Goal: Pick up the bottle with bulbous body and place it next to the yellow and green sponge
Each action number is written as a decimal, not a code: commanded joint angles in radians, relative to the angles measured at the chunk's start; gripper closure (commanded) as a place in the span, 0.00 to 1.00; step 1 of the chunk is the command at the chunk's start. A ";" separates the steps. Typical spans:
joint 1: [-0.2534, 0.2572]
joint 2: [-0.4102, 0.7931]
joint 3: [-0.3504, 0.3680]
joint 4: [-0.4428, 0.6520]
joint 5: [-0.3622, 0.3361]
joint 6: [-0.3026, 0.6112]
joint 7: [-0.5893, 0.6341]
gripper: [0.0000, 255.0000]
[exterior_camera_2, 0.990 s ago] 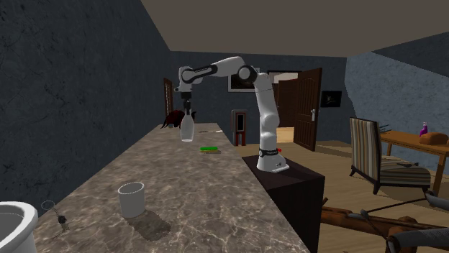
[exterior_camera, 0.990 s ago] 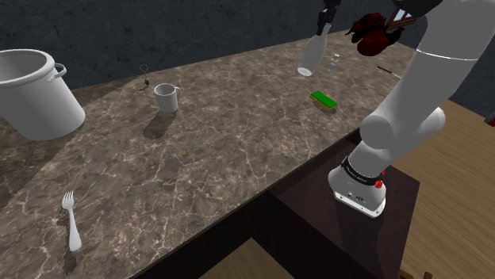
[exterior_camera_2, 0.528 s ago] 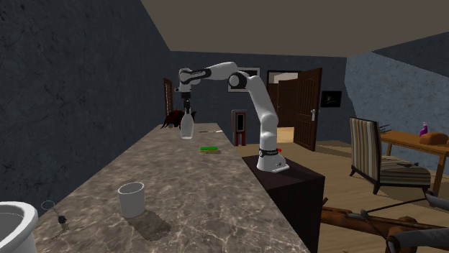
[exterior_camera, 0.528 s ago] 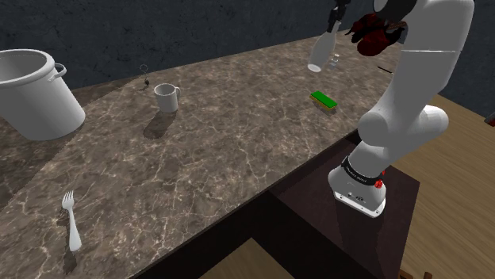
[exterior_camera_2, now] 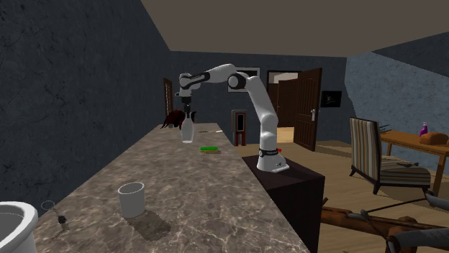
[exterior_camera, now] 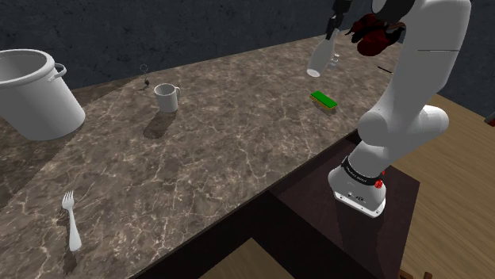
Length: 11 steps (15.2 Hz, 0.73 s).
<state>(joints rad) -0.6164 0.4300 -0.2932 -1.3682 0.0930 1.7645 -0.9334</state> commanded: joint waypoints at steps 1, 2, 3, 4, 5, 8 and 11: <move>0.003 -0.001 0.001 -0.030 0.000 0.030 0.000 1.00; 0.003 0.000 0.001 -0.042 0.000 0.043 0.000 1.00; 0.004 0.001 0.001 -0.054 0.001 0.056 0.000 1.00; 0.004 0.002 0.002 -0.066 0.001 0.069 0.000 1.00; 0.005 0.004 0.002 -0.077 0.002 0.081 -0.001 1.00; 0.006 0.009 0.003 -0.106 0.004 0.115 -0.002 1.00; 0.006 0.009 0.003 -0.106 0.004 0.115 -0.002 1.00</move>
<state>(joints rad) -0.6107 0.4396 -0.2897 -1.4729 0.0971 1.8782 -0.9349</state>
